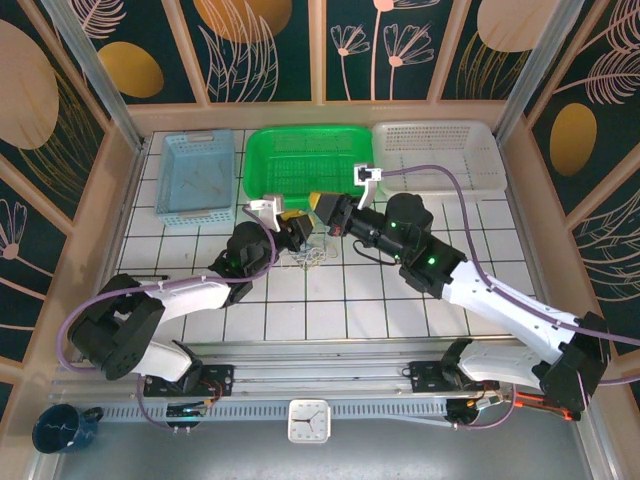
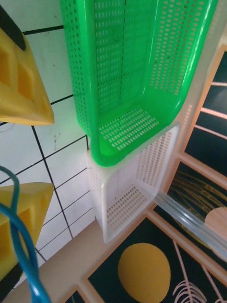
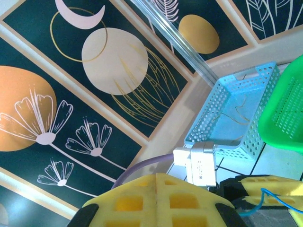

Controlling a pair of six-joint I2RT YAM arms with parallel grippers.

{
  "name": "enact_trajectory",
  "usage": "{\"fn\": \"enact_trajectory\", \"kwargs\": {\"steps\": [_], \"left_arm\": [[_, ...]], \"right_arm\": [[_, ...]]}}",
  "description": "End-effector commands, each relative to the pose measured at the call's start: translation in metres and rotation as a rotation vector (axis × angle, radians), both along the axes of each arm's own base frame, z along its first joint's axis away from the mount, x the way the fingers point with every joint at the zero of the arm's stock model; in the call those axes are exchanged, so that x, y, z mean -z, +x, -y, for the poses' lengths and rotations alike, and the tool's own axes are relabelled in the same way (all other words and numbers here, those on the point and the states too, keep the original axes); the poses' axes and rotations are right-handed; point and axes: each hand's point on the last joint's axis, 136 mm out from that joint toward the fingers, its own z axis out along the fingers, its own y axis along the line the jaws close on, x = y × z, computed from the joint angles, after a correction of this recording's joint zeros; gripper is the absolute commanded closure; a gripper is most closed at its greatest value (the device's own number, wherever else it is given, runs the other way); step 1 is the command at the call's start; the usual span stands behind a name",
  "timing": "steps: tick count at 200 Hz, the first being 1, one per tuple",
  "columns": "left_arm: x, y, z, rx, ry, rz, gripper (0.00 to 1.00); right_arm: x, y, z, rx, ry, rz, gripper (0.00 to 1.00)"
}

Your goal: Untangle the cables

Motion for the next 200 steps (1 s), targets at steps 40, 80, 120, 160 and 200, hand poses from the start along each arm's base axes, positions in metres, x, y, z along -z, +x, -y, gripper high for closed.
{"fn": "enact_trajectory", "kwargs": {"steps": [40, 80, 120, 160, 200], "left_arm": [[0.029, 0.001, -0.009, -0.05, 0.054, -0.057, 0.75], [0.046, -0.006, -0.008, -0.023, 0.073, -0.086, 0.74], [0.048, -0.01, -0.007, -0.003, 0.081, -0.09, 0.75], [0.028, -0.019, 0.006, 0.095, 0.058, -0.039, 0.65], [-0.003, -0.031, 0.019, 0.192, 0.001, 0.016, 0.48]], "right_arm": [[-0.087, -0.001, 0.057, 0.195, 0.053, 0.19, 1.0], [-0.133, -0.002, 0.108, 0.332, 0.103, 0.282, 1.0], [-0.136, 0.004, 0.128, 0.378, 0.087, 0.286, 1.0], [-0.117, 0.011, 0.13, 0.395, 0.052, 0.252, 1.0], [-0.093, 0.02, 0.123, 0.388, 0.017, 0.213, 1.0]]}}
